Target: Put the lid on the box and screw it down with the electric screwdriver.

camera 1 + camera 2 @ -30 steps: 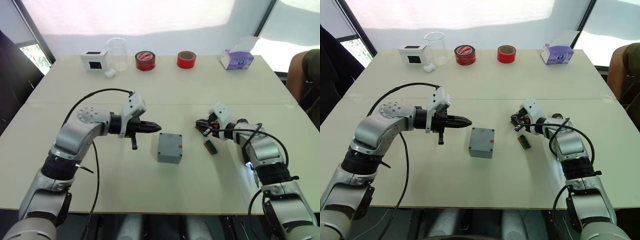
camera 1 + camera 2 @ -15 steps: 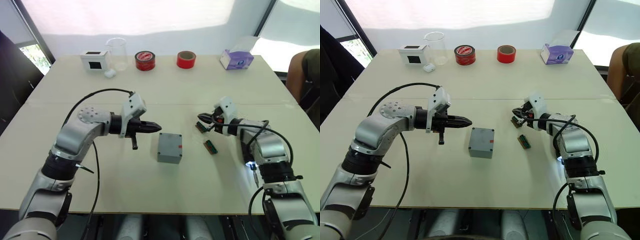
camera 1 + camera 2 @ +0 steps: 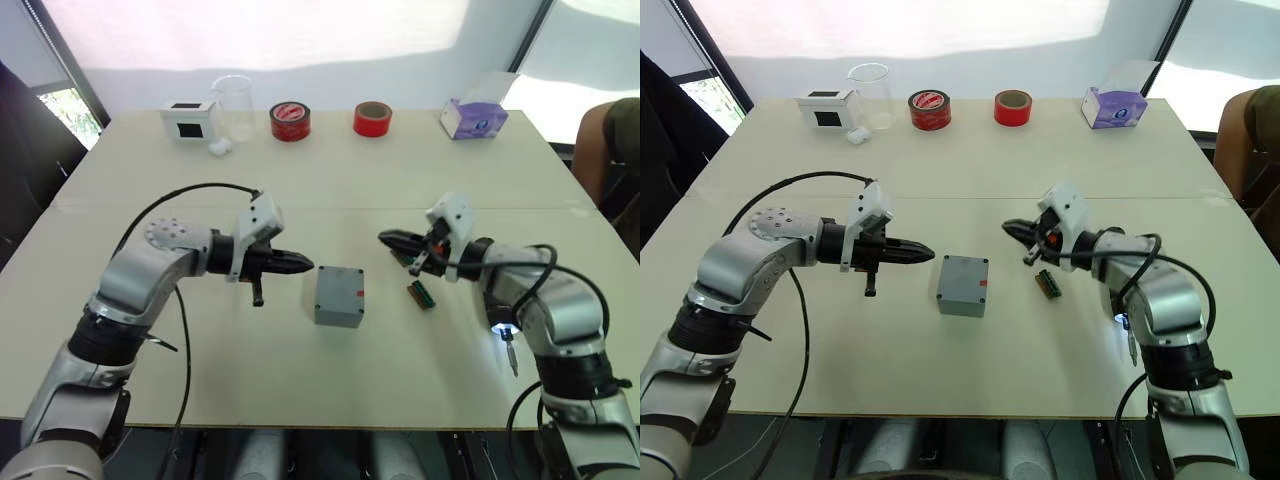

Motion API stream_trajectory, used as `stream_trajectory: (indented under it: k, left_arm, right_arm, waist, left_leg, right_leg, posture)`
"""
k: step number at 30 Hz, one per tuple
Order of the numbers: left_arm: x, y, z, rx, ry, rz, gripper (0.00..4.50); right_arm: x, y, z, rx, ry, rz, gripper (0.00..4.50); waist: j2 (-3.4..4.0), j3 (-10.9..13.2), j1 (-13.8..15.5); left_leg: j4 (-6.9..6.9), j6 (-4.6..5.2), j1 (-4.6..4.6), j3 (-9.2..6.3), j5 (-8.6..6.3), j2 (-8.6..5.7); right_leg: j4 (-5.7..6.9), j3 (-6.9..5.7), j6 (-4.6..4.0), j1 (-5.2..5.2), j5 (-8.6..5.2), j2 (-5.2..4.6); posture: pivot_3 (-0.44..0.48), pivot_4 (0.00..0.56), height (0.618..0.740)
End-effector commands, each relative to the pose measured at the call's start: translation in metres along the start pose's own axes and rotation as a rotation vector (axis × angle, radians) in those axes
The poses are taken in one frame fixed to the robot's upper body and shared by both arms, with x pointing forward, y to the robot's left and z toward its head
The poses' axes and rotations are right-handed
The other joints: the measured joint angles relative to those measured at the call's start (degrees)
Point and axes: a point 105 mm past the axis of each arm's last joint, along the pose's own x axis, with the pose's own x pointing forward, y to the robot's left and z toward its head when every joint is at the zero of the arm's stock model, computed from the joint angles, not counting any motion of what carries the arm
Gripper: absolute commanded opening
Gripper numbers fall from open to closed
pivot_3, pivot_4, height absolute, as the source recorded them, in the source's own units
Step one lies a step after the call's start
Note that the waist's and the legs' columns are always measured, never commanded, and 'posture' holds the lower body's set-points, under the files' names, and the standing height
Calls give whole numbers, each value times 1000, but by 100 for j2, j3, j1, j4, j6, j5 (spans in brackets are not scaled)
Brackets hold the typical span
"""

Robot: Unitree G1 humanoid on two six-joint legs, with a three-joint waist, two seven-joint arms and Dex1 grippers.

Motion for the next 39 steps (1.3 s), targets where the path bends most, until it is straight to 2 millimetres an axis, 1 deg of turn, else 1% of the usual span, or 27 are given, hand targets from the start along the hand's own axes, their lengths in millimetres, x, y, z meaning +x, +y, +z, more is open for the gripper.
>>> stream_trajectory:
  k: [1,9,26,39]
  left_arm:
    - [-2,-4,5,38,0,-11,0]
    - [1,-4,6,42,0,-12,0]
    - [2,-2,5,46,-4,5,0]
    - [3,-2,5,54,-3,8,0]
  right_arm:
    - [1,17,12,-26,-38,35,63]
    - [6,23,7,3,-24,40,63]
    - [9,20,-7,6,31,29,63]
    - [11,17,-12,5,39,23,63]
  waist:
    - [0,0,7]
    - [0,0,22]
    - [0,0,21]
    - [0,0,23]
  left_leg:
    - [0,0,0,0,0,-1]
    - [1,1,2,-1,0,-1]
    - [1,1,2,-1,0,0]
    - [1,0,2,-1,0,0]
  right_leg:
    - [2,0,0,0,0,-1]
    - [4,-1,0,1,0,0]
    - [4,-1,0,0,0,1]
    - [4,-1,0,1,0,1]
  posture:
    - [0,150,740]
    - [0,150,740]
    - [0,150,740]
    - [0,150,740]
